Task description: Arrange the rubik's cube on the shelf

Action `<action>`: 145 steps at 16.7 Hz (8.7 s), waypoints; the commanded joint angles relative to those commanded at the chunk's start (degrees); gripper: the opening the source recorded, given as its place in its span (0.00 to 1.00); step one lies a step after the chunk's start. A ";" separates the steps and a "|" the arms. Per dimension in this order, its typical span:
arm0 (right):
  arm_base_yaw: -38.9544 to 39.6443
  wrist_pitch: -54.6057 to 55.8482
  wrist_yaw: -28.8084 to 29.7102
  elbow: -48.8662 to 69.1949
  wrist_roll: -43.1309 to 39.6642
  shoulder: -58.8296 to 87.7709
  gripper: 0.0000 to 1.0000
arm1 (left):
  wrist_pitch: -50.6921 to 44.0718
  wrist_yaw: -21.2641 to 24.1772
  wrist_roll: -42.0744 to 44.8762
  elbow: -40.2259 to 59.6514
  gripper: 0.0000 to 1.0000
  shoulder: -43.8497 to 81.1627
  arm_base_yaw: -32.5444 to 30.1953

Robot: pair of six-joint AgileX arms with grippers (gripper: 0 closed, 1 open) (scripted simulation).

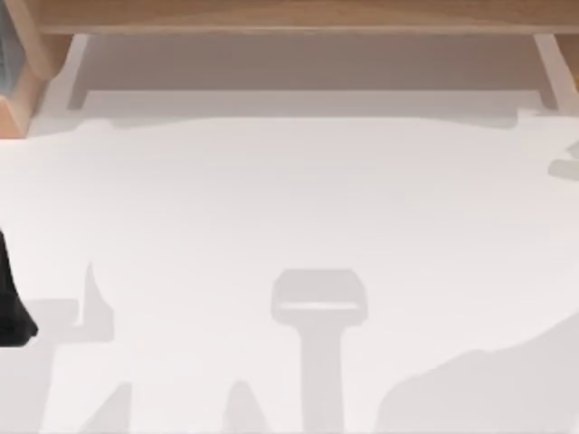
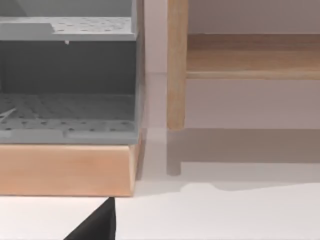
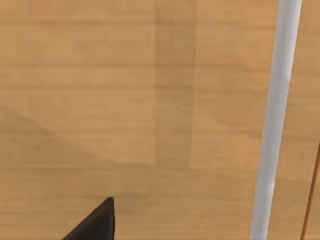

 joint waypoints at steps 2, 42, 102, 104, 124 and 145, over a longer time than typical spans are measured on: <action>0.00 0.00 0.00 0.00 0.00 0.00 1.00 | 0.00 0.00 0.00 0.00 1.00 0.00 0.00; -5.16 11.10 -5.23 -19.97 0.07 -8.54 0.00 | 0.00 0.00 0.00 0.00 1.00 0.00 0.00; -22.45 16.33 -14.35 -37.23 7.16 -16.93 1.00 | 0.00 0.00 0.00 0.00 1.00 0.00 0.00; -24.95 9.33 -9.49 -31.12 12.83 -15.92 1.00 | 0.00 0.00 0.00 0.00 1.00 0.00 0.00; -3.09 -118.82 19.74 49.11 66.10 -7.25 1.00 | 0.00 0.00 0.00 0.00 1.00 0.00 0.00; 4.12 -131.52 21.92 59.86 83.17 7.25 1.00 | 0.00 0.00 0.00 0.00 1.00 0.00 0.00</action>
